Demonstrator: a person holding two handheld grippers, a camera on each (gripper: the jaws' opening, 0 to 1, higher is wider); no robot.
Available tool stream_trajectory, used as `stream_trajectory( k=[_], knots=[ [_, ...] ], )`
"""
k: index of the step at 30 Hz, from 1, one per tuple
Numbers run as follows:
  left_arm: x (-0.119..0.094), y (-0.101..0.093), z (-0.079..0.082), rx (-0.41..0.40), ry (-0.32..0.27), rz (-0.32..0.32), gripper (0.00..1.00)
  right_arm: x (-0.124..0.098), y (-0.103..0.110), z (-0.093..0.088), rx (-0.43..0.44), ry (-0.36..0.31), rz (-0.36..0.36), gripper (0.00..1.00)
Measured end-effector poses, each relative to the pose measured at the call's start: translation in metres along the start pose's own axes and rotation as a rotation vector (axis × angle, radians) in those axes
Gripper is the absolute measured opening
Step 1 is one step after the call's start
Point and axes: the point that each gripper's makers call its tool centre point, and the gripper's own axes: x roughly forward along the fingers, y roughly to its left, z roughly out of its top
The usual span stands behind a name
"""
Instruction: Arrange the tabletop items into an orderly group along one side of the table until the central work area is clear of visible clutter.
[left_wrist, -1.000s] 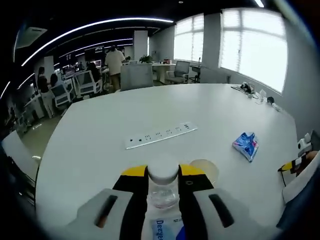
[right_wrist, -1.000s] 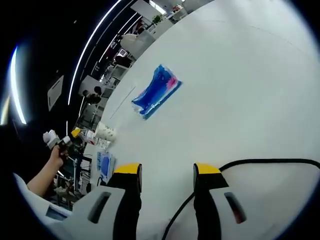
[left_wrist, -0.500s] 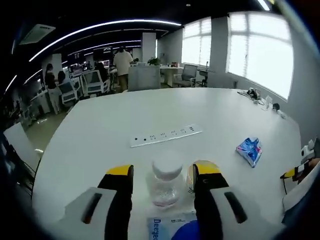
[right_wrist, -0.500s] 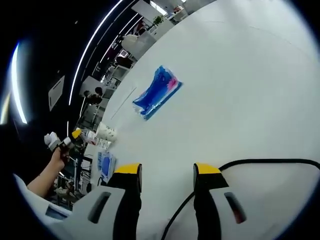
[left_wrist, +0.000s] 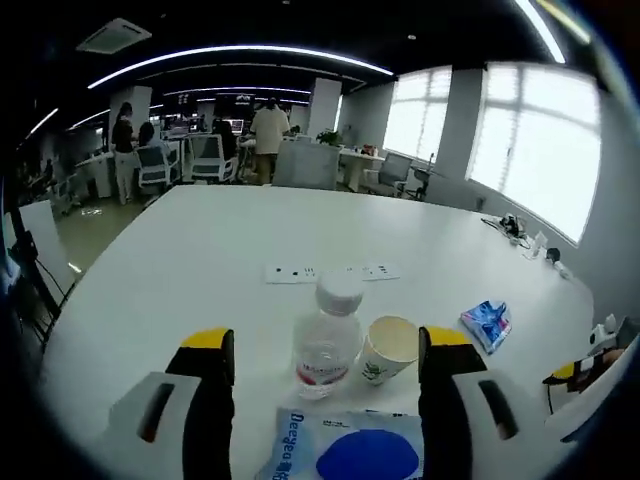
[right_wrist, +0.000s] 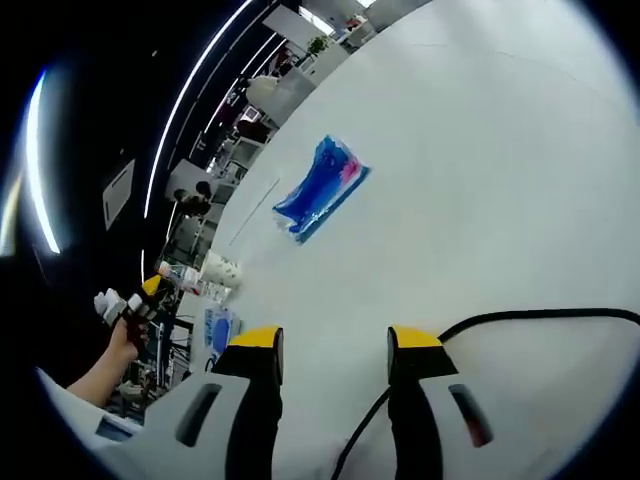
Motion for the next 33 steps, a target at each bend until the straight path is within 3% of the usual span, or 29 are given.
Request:
stream_trajectory(
  k=[6,12,22,33],
  knots=[
    [-0.022,-0.004,-0.010,0.005,0.003,-0.001,0.81,-0.004,0.012,0.002,-0.038,-0.004,0.032,0.41],
    [-0.044,-0.009,-0.029,-0.017,0.018,-0.009,0.84,-0.005,0.004,0.010,-0.055,-0.021,0.052,0.41],
    [-0.071,-0.008,-0.058,-0.037,0.045,0.000,0.85,-0.022,0.004,-0.005,-0.104,-0.008,0.049,0.41],
    [-0.098,-0.009,-0.086,-0.064,0.066,0.006,0.85,-0.037,0.024,-0.003,-0.162,-0.039,0.061,0.43]
  ],
)
